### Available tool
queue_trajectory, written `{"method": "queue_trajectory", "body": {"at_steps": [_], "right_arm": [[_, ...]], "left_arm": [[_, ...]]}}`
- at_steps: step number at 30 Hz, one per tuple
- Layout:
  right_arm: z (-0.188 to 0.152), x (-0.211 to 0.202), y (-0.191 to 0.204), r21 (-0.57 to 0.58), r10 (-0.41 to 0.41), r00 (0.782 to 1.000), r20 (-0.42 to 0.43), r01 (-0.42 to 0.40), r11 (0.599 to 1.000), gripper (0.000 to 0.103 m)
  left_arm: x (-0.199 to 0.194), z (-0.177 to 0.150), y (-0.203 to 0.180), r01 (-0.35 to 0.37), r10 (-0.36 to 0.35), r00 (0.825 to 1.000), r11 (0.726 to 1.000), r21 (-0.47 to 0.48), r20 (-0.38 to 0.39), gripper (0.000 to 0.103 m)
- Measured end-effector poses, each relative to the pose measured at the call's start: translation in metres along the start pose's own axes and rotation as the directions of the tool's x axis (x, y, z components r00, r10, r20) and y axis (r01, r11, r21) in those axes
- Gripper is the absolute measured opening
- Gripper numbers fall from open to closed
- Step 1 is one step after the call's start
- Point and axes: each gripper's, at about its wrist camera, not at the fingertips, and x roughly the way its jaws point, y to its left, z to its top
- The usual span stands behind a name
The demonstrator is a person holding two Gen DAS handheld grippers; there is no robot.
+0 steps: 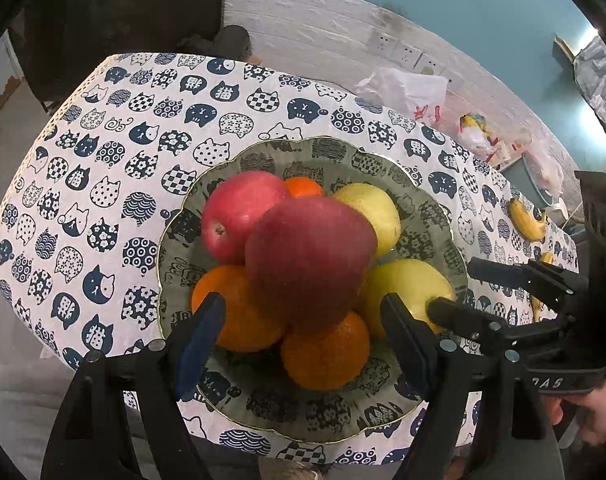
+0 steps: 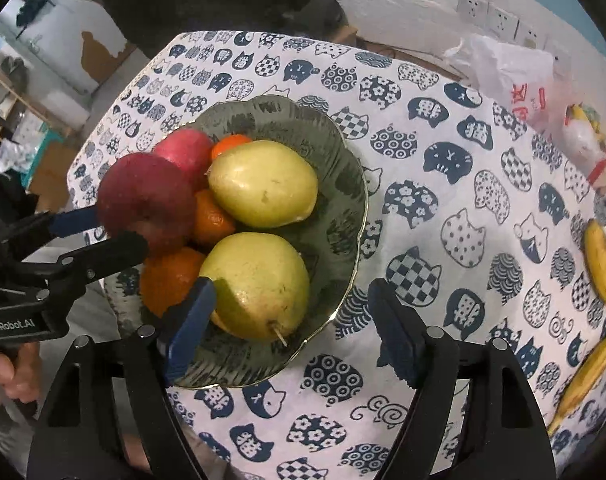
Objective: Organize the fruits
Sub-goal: 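Lower the red apple onto the plate and open the left tool, then move both tools toward the two bananas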
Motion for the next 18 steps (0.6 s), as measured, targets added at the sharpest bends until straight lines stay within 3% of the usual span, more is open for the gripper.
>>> {"method": "queue_trajectory", "body": {"at_steps": [8, 13, 18], "right_arm": [[-0.001, -0.005, 0.003, -0.019, -0.009, 1.0, 0.016, 0.009, 1.0, 0.077], [-0.003, -0.029, -0.001, -0.011, 0.005, 0.998, 0.066, -0.004, 1.0, 0.077], [-0.014, -0.057, -0.02, 0.028, -0.046, 0.993, 0.109, 0.043, 0.999, 0.077]], "left_arm": [[-0.007, 0.001, -0.01, 0.001, -0.002, 1.0, 1.0, 0.01, 0.009, 0.081], [-0.013, 0.005, -0.024, -0.003, 0.003, 0.999, 1.0, 0.018, 0.032, 0.082], [-0.015, 0.01, -0.048, -0.032, 0.03, 0.998, 0.998, 0.045, 0.058, 0.088]]}}
